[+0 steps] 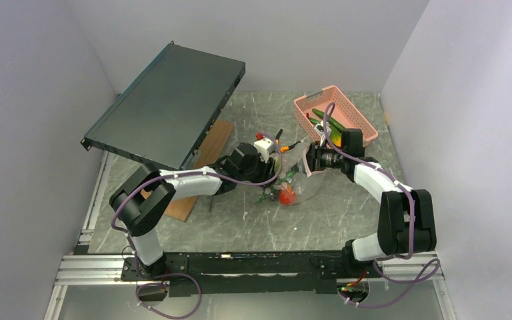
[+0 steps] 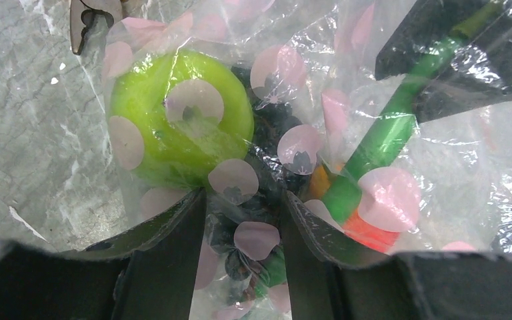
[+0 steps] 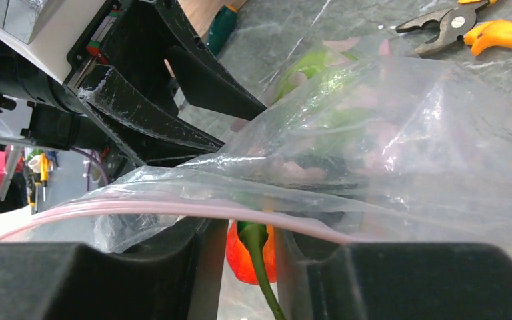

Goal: Open the zip-top bag and remove the fake food
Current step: Pick up the fake vegetable from the zipper food storage bag.

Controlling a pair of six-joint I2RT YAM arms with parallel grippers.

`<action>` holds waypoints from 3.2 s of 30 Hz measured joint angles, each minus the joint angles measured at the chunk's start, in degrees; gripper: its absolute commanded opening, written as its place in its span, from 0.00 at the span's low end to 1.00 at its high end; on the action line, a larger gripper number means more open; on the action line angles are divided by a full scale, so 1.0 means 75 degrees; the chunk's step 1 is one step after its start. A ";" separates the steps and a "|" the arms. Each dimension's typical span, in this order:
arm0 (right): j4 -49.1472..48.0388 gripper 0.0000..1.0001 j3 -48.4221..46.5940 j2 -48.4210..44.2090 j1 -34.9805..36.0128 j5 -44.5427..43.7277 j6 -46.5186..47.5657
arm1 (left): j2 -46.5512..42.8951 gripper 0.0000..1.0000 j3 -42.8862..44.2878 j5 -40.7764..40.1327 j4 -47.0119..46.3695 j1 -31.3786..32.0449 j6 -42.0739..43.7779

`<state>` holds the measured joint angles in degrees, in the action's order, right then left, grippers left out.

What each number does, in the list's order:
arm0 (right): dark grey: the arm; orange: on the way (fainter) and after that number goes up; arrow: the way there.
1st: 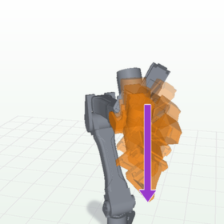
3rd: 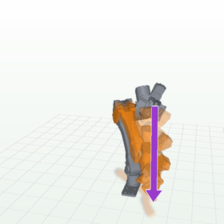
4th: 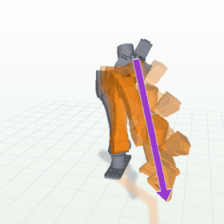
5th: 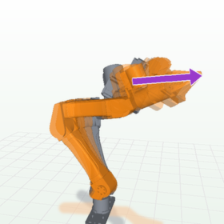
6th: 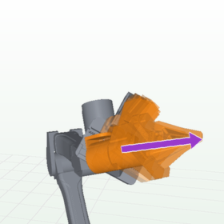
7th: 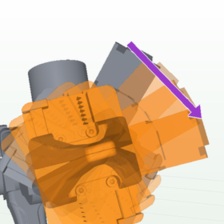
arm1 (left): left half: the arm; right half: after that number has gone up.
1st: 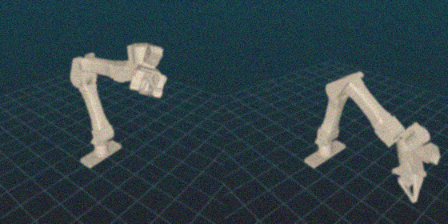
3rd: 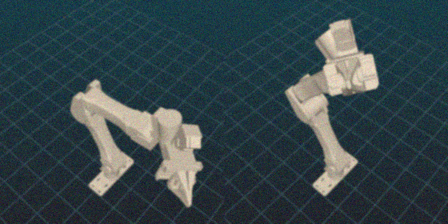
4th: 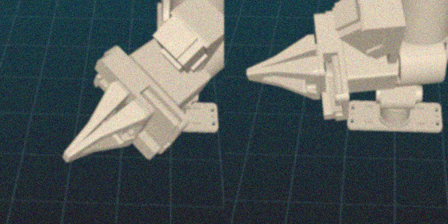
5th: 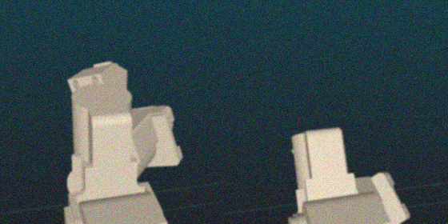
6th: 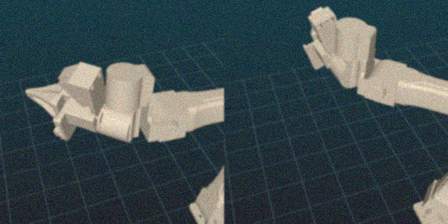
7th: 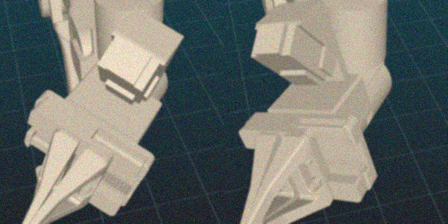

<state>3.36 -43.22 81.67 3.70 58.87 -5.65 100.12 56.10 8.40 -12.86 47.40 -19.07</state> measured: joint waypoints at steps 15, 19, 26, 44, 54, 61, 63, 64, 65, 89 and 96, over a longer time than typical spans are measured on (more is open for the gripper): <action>0.0291 0.00 -0.0003 -0.0662 -0.0236 0.0169 0.0216 | -0.1198 0.75 -0.0647 -0.0055 -0.0050 0.0003 -0.0012; 0.0554 0.00 0.0000 -0.1105 -0.0321 0.0166 0.0434 | -0.1967 0.79 -0.0970 0.0000 -0.0329 0.0006 0.0015; 0.1067 0.00 -0.0006 -0.1574 -0.0370 0.0149 0.0979 | -0.2812 0.81 -0.1501 0.0271 -0.0772 0.0105 0.0058; 0.4191 0.00 -0.0985 -0.2675 -0.1743 -0.0067 0.3124 | -0.3485 0.82 -0.2180 0.0213 -0.1020 0.0731 0.0294; 0.5922 0.00 -0.1888 -0.2696 -0.3401 0.0259 0.4503 | -0.3494 0.82 -0.2194 -0.0009 -0.1023 0.0944 0.0385; 0.7670 0.00 -0.2838 -0.2136 -0.4220 0.0903 0.6030 | -0.3914 0.84 -0.2433 -0.0230 -0.1003 0.0944 0.0385; 0.8218 0.00 -0.3042 -0.1941 -0.4418 0.1035 0.6496 | -0.4092 0.84 -0.2527 -0.0300 -0.1000 0.0944 0.0385; 0.8457 0.00 -0.3147 -0.1862 -0.4520 0.1070 0.6697 | -0.4153 0.85 -0.2570 -0.0309 -0.0997 0.0944 0.0385; 0.8772 0.00 -0.3299 -0.1754 -0.4672 0.1145 0.6959 | -0.4208 0.85 -0.2608 -0.0329 -0.0991 0.0944 0.0385; 1.0786 0.00 -0.5633 -0.1693 -0.5875 0.1687 0.8078 | -0.6111 0.96 -0.3386 -0.1005 -0.0580 0.0944 0.0420; 1.0057 0.00 -0.5648 -0.1859 -0.6123 0.1545 0.7329 | -0.6505 0.99 -0.3529 -0.1256 -0.0265 0.0944 0.0417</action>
<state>78.78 -85.58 67.72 -42.22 70.46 49.32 51.33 29.63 -1.02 -14.85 54.48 -15.94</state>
